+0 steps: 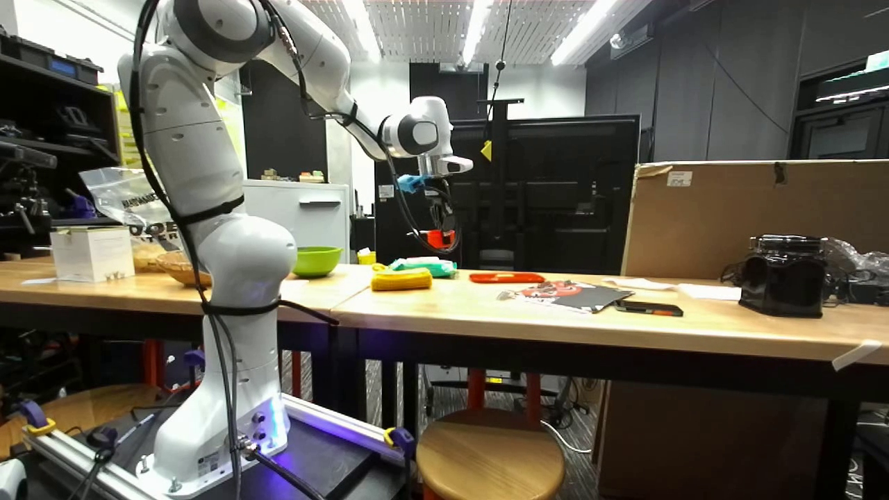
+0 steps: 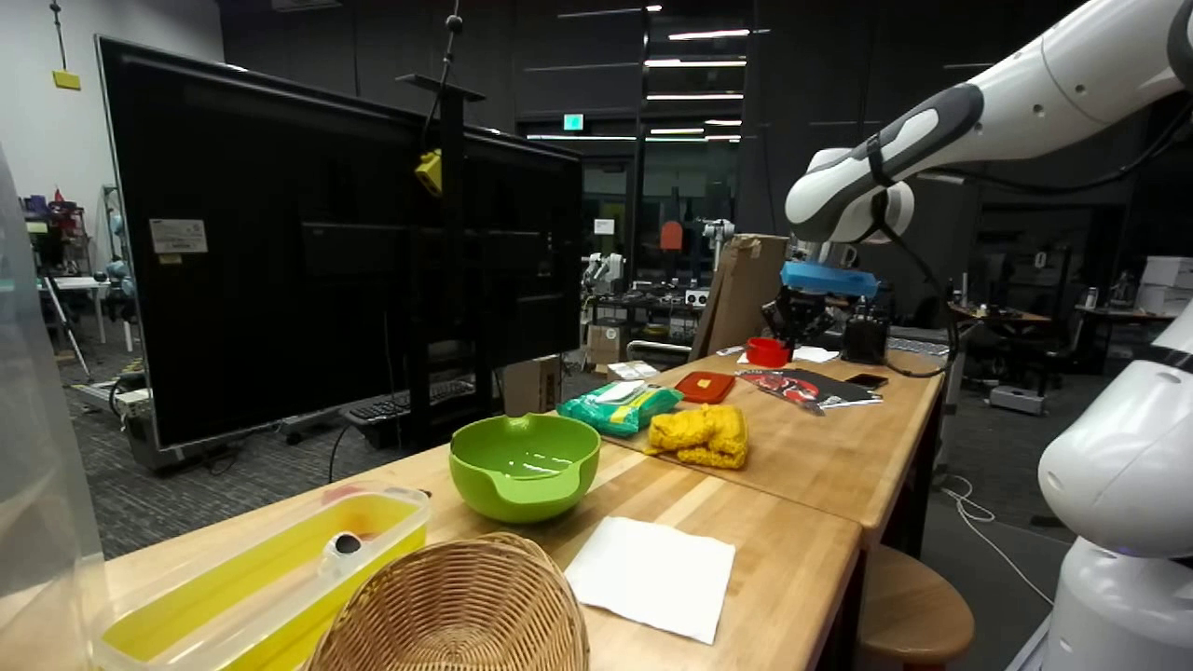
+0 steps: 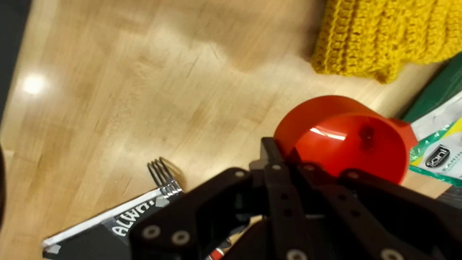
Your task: Remove the orange pot from the yellow cloth and put it on the table
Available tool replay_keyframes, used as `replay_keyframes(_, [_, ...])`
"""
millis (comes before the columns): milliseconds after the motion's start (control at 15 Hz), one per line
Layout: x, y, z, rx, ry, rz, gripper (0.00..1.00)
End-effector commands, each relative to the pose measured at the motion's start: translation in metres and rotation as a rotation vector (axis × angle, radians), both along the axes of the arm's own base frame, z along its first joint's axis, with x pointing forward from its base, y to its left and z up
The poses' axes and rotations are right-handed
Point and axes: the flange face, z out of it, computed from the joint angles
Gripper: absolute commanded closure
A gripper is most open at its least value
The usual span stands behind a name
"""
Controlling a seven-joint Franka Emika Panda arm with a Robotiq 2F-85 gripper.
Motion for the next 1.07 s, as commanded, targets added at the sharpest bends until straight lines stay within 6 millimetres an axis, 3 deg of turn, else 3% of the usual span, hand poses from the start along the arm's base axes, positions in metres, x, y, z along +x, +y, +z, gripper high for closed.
replay_keyframes(0, [0.020, 0.017, -0.013, 0.090, -0.052, -0.176, 0.99])
replay_keyframes(533, [0.052, 0.052, -0.043, 0.247, -0.127, -0.572, 0.99])
replay_keyframes(800, [0.052, 0.066, -0.045, 0.294, -0.149, -0.757, 0.99])
replay_keyframes(1000, [0.049, 0.064, -0.048, 0.323, -0.150, -0.832, 0.99])
